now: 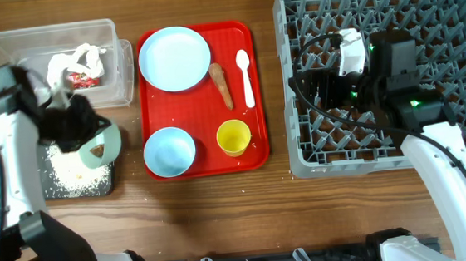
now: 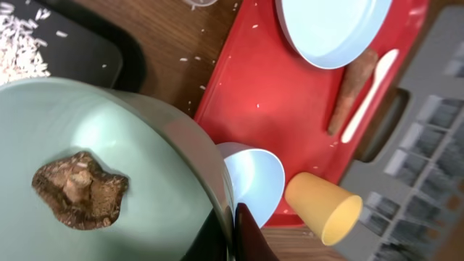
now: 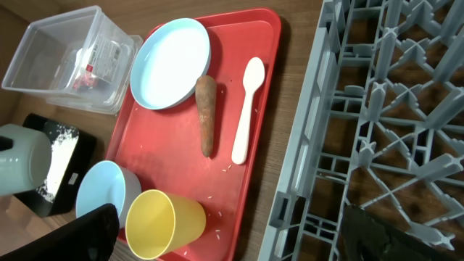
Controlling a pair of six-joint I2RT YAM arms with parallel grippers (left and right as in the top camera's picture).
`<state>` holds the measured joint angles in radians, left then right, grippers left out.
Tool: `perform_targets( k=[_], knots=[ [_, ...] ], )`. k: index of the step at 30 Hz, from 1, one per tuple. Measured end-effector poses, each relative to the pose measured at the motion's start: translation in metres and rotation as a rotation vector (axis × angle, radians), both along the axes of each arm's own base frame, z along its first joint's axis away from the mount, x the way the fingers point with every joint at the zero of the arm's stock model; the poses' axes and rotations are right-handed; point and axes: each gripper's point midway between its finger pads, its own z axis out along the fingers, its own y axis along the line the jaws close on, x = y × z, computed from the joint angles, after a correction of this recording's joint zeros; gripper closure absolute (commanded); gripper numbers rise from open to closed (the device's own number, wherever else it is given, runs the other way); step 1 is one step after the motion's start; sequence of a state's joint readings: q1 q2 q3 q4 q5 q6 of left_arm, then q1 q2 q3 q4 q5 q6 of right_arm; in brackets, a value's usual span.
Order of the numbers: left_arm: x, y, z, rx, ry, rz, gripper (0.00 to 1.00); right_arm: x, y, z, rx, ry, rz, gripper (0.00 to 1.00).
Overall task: Sort waste into correct bins and load items into the dishwasher rack
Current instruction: 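Carry the green bowl left and tip the brown scrap onto the black tray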
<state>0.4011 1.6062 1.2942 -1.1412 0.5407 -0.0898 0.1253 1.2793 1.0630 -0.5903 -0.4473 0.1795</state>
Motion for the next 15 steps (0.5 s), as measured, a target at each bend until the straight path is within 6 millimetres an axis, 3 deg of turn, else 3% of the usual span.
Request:
perform_targets(
  k=[3, 9, 15],
  knots=[
    [-0.007, 0.017, -0.002, -0.100, -0.071, 0.025, 0.96, 0.000, 0.000, 0.000, -0.002, -0.001, -0.002, 0.00],
    [-0.018, 0.072, 0.000, -0.348, -0.332, 0.232, 0.96, 0.000, 0.000, 0.000, -0.002, 0.000, -0.002, 0.00],
    [-0.018, 0.096, 0.013, -0.625, -0.486, 0.378, 0.96, 0.000, 0.000, 0.000, 0.005, 0.006, -0.010, 0.00]
  ],
)
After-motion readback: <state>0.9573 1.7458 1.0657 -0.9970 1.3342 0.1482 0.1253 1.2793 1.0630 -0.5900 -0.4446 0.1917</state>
